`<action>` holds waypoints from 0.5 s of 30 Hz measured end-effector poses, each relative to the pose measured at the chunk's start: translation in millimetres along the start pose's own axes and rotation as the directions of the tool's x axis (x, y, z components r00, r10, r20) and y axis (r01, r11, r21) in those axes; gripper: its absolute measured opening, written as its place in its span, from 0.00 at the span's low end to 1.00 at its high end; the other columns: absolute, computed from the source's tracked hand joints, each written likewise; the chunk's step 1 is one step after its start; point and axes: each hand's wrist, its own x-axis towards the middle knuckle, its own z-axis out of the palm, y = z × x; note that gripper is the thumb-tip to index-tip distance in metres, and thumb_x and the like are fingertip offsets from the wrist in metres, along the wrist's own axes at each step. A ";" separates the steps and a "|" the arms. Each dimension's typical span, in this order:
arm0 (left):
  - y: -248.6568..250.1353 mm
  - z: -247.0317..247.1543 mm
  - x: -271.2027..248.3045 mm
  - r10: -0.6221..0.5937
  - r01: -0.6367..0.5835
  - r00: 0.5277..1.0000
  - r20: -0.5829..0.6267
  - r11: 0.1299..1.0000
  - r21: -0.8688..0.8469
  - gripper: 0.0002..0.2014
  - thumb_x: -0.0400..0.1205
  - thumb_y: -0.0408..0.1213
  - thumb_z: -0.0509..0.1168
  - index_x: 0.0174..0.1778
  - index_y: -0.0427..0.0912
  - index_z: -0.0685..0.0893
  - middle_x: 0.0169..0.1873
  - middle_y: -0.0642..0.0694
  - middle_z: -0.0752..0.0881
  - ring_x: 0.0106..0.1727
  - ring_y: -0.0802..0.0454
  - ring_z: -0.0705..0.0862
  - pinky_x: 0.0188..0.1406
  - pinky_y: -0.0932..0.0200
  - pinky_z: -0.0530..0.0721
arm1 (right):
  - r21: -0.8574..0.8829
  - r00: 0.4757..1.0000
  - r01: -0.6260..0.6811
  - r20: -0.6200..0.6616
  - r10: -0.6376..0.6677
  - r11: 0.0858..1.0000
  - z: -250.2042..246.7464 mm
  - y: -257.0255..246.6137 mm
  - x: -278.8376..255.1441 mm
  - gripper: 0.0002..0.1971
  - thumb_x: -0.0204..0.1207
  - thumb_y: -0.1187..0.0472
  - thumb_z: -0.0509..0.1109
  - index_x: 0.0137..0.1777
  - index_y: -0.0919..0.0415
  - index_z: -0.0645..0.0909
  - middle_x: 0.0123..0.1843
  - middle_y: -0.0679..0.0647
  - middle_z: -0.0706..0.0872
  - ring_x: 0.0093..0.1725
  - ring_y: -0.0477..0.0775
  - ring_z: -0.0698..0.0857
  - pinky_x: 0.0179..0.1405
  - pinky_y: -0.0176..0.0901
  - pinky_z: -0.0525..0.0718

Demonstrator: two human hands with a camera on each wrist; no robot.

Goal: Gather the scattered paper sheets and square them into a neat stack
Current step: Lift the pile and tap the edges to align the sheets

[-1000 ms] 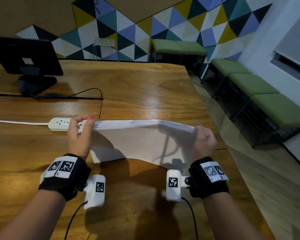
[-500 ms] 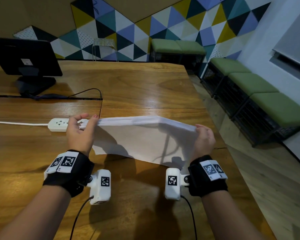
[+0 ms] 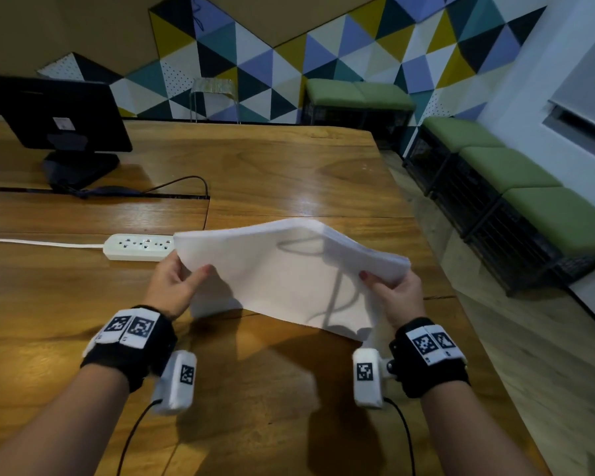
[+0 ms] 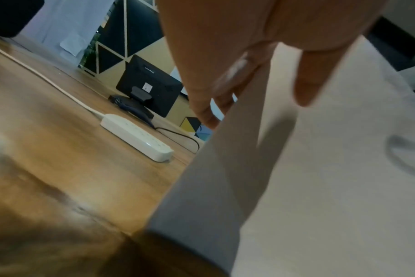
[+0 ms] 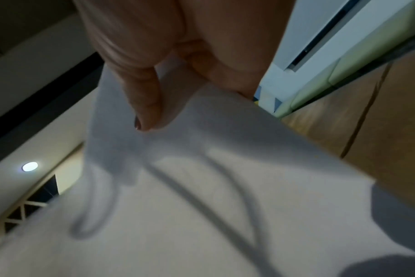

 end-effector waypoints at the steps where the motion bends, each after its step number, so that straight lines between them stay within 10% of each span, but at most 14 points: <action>1: 3.3 1.7 0.5 0.011 -0.012 0.999 -0.035 0.999 -0.035 0.16 0.77 0.25 0.64 0.58 0.44 0.75 0.48 0.45 0.83 0.56 0.41 0.82 0.63 0.41 0.78 | 0.008 1.000 0.020 0.006 -0.020 1.000 2.1 -0.6 1.3 0.14 0.67 0.76 0.72 0.51 0.64 0.81 0.40 0.49 0.85 0.35 0.38 0.87 0.30 0.22 0.82; 7: 2.0 -19.6 -16.3 0.059 -0.052 0.996 0.068 0.994 -0.093 0.26 0.55 0.42 0.76 0.49 0.52 0.79 0.42 0.56 0.87 0.46 0.60 0.83 0.44 0.61 0.82 | 0.048 0.996 0.031 0.085 -0.035 0.998 -21.4 9.7 -6.0 0.19 0.55 0.63 0.79 0.48 0.58 0.82 0.42 0.49 0.88 0.39 0.38 0.88 0.35 0.31 0.85; 10: -3.2 -2.9 -21.8 0.040 -0.035 0.997 0.064 0.997 -0.070 0.16 0.68 0.29 0.73 0.46 0.51 0.82 0.33 0.61 0.90 0.36 0.74 0.85 0.33 0.74 0.81 | 0.015 0.996 0.021 0.090 -0.022 1.000 -14.0 16.2 -9.8 0.16 0.57 0.70 0.79 0.44 0.57 0.82 0.42 0.51 0.86 0.37 0.39 0.87 0.33 0.27 0.84; 15: 5.1 -1.5 -22.6 0.041 -0.042 0.999 -0.007 0.991 -0.125 0.07 0.71 0.34 0.69 0.43 0.47 0.83 0.27 0.62 0.90 0.35 0.64 0.87 0.30 0.74 0.82 | 0.007 0.997 0.062 0.037 -0.062 0.998 -17.9 10.2 -8.2 0.18 0.62 0.78 0.75 0.52 0.64 0.82 0.35 0.45 0.90 0.36 0.34 0.87 0.33 0.26 0.84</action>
